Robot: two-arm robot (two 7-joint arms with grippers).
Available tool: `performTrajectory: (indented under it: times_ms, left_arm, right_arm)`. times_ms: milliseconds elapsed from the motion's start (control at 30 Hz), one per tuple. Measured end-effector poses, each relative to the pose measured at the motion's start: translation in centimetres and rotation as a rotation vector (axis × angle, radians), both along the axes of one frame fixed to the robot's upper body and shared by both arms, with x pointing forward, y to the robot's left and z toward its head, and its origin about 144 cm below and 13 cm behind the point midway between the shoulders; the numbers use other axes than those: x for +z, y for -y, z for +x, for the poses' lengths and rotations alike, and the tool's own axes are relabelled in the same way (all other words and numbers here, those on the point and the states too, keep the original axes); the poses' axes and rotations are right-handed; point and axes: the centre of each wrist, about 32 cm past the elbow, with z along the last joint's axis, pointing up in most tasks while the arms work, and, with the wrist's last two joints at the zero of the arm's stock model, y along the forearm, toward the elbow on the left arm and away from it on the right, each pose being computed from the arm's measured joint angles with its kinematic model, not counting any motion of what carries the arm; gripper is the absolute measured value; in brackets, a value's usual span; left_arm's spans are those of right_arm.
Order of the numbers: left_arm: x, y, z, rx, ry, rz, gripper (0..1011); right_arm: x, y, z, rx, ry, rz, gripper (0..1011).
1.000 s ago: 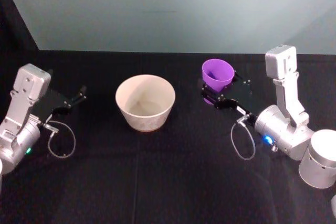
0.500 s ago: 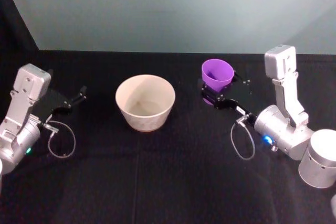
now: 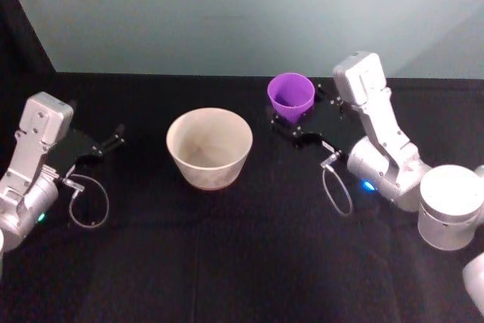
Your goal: Pick up the cup and pour the mung beans from the cup into the bowl.
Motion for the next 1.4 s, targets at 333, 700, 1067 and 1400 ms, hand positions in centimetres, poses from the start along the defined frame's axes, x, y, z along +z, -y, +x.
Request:
performTrajectory:
  times_ms: [333,700,1067,1400]
  left_arm:
    - [0.0,0.0,0.0,0.000,0.000,0.000,1000]
    - [0.0,0.0,0.0,0.000,0.000,0.000,1000]
    - [0.0,0.0,0.0,0.000,0.000,0.000,1000]
    - [0.0,0.0,0.0,0.000,0.000,0.000,1000]
  right_arm:
    - [2.0,-2.9,0.8,0.000,0.067,-0.186,717]
    - [3.2,-5.5,1.4,0.002,0.133,-0.396,717]
    - [3.4,-8.3,1.3,0.026,0.208,-0.625,717]
    - [2.8,-10.2,1.0,0.026,0.279,-0.774,717]
